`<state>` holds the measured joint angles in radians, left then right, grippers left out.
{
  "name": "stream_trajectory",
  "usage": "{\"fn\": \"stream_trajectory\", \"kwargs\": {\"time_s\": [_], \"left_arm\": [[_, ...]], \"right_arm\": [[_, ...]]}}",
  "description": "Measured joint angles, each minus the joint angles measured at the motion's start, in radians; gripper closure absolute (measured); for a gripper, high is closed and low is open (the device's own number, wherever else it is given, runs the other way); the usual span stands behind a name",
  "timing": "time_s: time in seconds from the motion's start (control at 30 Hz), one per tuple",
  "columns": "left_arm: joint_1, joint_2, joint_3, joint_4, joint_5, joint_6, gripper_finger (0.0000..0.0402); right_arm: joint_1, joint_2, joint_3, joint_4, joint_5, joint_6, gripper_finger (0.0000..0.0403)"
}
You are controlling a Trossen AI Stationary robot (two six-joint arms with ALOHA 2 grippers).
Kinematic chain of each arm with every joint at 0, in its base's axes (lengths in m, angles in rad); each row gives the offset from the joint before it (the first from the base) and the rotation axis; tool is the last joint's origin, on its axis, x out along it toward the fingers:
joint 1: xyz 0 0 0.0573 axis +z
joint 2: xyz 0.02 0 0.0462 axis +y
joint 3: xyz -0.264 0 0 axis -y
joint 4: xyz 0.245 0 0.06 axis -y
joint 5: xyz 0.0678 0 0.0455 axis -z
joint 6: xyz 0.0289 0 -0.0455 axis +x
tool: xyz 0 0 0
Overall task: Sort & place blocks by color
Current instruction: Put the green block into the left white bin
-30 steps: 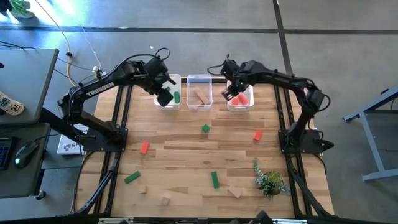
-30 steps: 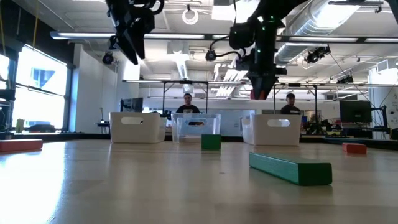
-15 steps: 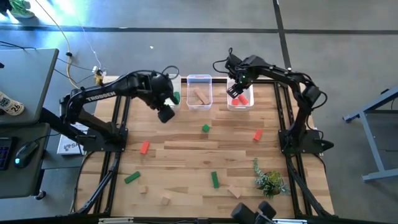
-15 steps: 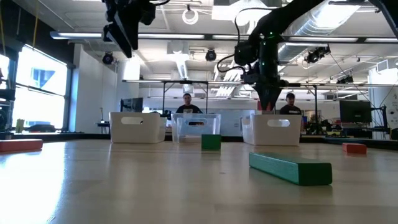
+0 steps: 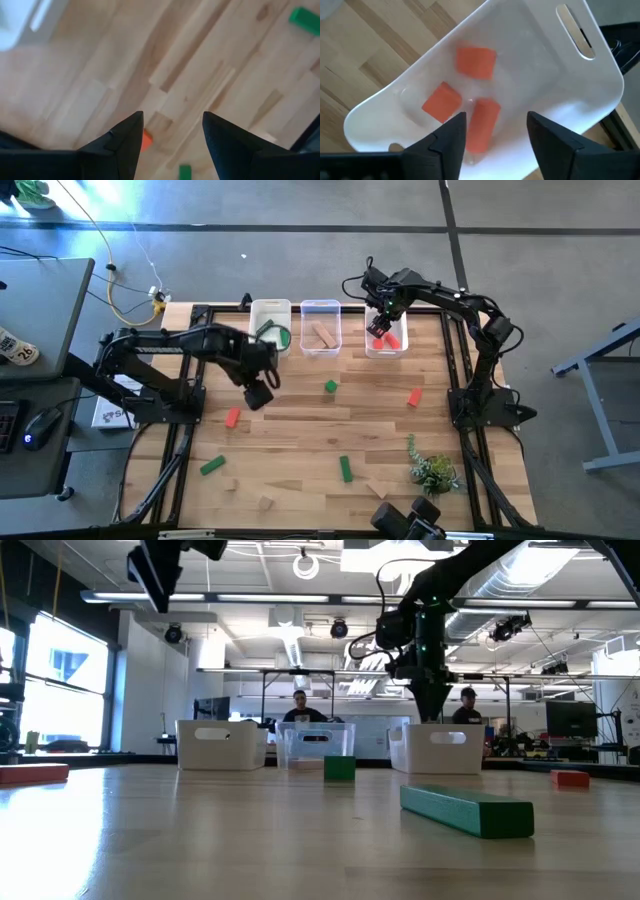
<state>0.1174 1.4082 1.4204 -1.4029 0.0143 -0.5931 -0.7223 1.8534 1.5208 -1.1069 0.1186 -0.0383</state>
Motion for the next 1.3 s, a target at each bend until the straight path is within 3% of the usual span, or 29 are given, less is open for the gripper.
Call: {"fn": "stream_trajectory", "kwargs": {"time_s": [0.37,0.73,1.03,1.3], "left_arm": [[-0.200,0.000,0.000,-0.049,-0.001,-0.201,0.0209],[-0.418,0.000,0.000,-0.166,-0.003,-0.422,0.0189],[-0.650,0.000,0.000,-0.168,-0.074,-0.627,0.0185],[-0.867,-0.001,-0.048,-0.156,-0.138,-0.888,0.0186]], "right_arm": [[0.000,0.000,0.000,0.031,-0.005,-0.015,0.0186],[0.000,0.000,0.009,0.011,-0.110,0.073,0.0185],[0.023,0.000,0.142,-0.047,-0.165,0.183,0.0185],[0.110,0.000,0.278,-0.066,-0.182,0.225,0.0185]]}}
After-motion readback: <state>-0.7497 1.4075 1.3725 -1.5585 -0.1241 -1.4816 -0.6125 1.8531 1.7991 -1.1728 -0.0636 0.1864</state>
